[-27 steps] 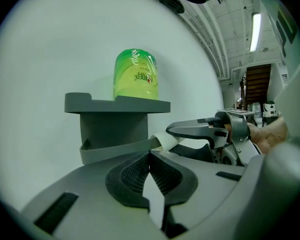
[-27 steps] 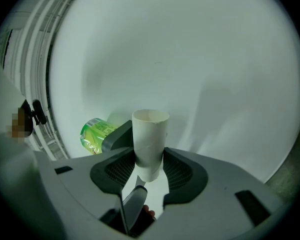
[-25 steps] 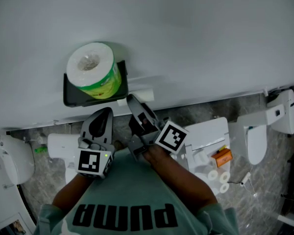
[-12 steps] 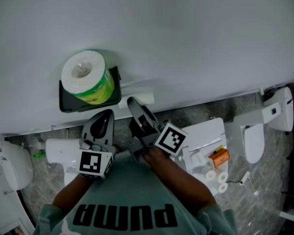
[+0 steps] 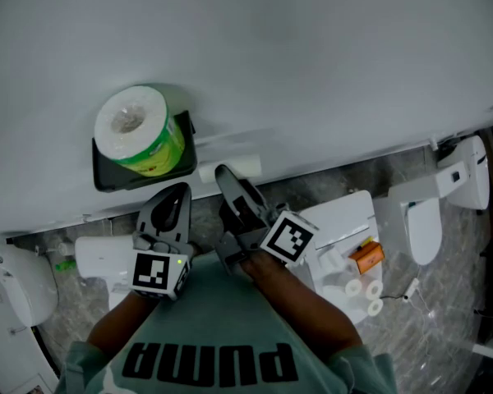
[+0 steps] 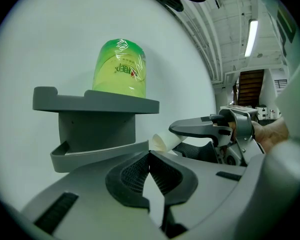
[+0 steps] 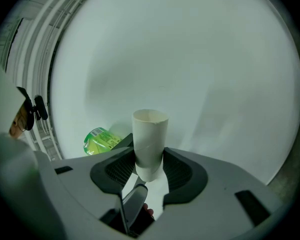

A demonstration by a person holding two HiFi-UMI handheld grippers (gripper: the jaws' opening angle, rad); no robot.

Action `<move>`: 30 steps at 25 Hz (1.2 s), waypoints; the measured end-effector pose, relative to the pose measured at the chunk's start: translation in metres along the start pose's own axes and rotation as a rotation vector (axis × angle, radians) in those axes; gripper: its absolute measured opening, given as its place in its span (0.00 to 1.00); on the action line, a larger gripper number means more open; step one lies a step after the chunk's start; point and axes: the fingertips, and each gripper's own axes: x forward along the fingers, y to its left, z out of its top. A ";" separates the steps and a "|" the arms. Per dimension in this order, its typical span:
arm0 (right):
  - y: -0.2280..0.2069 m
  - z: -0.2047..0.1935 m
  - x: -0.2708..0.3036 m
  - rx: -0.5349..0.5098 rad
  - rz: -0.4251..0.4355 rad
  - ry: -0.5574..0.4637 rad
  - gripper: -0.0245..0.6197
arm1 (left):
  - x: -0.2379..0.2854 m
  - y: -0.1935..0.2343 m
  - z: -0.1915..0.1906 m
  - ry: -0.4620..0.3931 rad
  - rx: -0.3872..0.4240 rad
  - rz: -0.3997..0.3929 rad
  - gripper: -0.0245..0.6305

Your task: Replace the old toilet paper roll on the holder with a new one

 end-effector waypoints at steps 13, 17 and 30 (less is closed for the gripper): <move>0.017 -0.010 -0.012 -0.134 -0.030 0.001 0.31 | -0.015 0.003 -0.009 0.022 -0.009 -0.023 0.04; 0.026 -0.021 -0.014 -0.194 -0.032 0.022 0.31 | -0.022 0.006 -0.014 0.028 -0.012 -0.024 0.04; 0.050 -0.047 -0.009 -0.414 -0.059 0.067 0.31 | -0.038 0.019 -0.024 0.026 -0.059 -0.026 0.04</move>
